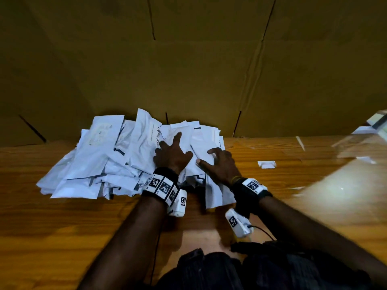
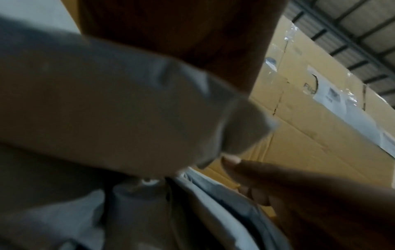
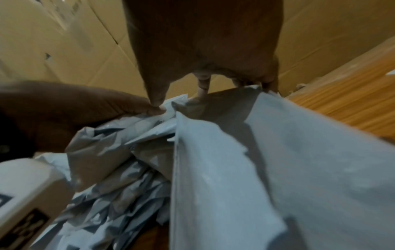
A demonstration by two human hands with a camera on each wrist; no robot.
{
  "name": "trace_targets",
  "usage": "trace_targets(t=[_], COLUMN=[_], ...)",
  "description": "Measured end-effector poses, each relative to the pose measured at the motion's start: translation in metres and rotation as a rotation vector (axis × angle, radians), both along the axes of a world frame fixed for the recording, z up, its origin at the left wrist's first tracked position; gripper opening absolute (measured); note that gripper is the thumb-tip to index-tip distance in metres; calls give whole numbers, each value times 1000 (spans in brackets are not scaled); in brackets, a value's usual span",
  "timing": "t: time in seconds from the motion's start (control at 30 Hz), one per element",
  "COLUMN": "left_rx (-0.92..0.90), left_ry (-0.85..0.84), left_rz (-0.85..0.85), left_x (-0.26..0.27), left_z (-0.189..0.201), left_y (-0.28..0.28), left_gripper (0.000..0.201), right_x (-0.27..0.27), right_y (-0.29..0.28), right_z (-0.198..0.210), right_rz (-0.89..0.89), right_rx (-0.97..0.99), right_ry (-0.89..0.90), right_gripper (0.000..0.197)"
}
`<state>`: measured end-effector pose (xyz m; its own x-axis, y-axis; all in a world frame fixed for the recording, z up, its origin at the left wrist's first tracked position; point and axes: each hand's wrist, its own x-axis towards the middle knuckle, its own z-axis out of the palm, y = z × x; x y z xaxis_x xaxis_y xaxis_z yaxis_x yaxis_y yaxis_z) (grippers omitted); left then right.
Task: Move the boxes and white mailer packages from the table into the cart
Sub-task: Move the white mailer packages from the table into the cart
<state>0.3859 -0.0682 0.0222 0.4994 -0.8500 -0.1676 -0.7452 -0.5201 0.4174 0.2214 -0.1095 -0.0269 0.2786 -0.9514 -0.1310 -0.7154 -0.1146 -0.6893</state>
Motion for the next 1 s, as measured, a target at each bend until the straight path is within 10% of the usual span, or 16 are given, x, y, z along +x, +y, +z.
trace_targets(t=[0.53, 1.0], left_rx=[-88, -569], left_ry=[42, 429], left_rz=[36, -368], left_x=[3, -159], left_z=[-1, 16], left_y=[4, 43], left_gripper=[80, 83], right_x=[-4, -207], right_y=[-5, 92], right_z=[20, 60], right_rz=[-65, -302], right_rx=[-74, -320], right_ry=[57, -286], right_gripper=[79, 58])
